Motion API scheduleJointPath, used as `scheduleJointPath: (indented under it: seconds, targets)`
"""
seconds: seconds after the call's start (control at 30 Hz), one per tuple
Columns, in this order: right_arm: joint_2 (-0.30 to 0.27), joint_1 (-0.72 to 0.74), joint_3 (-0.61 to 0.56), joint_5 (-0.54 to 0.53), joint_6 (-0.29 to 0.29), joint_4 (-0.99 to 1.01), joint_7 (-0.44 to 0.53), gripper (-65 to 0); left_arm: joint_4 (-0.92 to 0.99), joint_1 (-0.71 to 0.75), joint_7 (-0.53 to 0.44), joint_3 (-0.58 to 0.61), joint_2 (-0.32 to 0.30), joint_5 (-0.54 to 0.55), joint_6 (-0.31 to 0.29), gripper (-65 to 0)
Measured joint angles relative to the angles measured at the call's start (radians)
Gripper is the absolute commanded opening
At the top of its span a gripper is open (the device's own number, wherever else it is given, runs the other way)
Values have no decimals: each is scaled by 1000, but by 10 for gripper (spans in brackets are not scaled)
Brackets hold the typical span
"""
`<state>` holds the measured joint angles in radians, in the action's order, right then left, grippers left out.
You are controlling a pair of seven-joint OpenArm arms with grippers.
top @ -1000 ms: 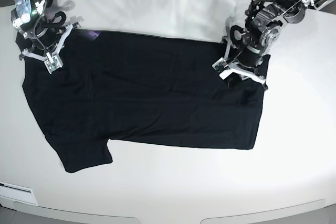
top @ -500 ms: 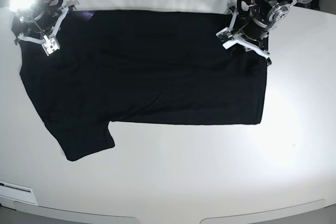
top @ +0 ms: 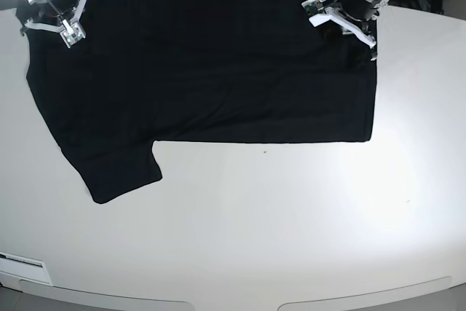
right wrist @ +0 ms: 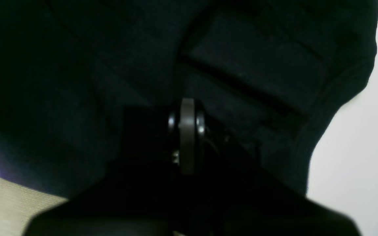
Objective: Fold the T-shirt properly
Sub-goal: 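Regrasp the shirt's shoulder edge with both grippers and drag it back, then move both grippers to the shirt's hem corners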
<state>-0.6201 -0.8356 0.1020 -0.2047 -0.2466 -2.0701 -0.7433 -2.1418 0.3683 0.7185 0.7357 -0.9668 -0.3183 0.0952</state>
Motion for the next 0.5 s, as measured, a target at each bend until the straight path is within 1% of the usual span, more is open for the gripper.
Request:
scheduleJointPath:
  seconds: [0.07,0.1,0.13,0.17,0.2,0.27,0.3,0.33,0.37,0.4,0.47,0.5]
  targets:
    - [0,3,-1,14,2,-3,0,-650,5,0,1,-51,-2,0,1,-650]
    - [1,10,-1,15,3,-8,-19,-650,2,0,-1,-73,-3,-3,1,-650]
    - [3,18,-2,15,31,-19,-37,-650,-8,-2,1,-93,-3,-1,1,-650]
    - [3,29,-2,23,45,-34,-56,-611,-31,-2,7,-109,-3,1,2,-650]
    - [3,42,-2,25,49,-49,-88,-537,-62,-1,14,-117,-3,4,31,-650]
    - [6,50,0,77,74,-90,-93,-390,-129,0,33,-122,-3,2,100,-650]
    - [6,53,5,106,100,-111,-92,-328,-154,1,45,-122,-3,-5,134,-650]
    - [3,55,8,132,124,-132,-90,-283,-166,2,58,-122,-3,-24,154,-650]
    - [3,57,10,153,147,-153,-89,-259,-166,3,70,-123,-3,-60,168,-650]
    - [3,57,10,173,170,-173,-89,-256,-160,6,71,-135,-3,-68,202,-650]
    - [3,55,10,204,209,-208,-89,-256,-143,9,63,-203,11,-41,254,-650]
    - [3,55,10,227,226,-221,-89,-256,-122,8,40,-263,27,10,260,-650]
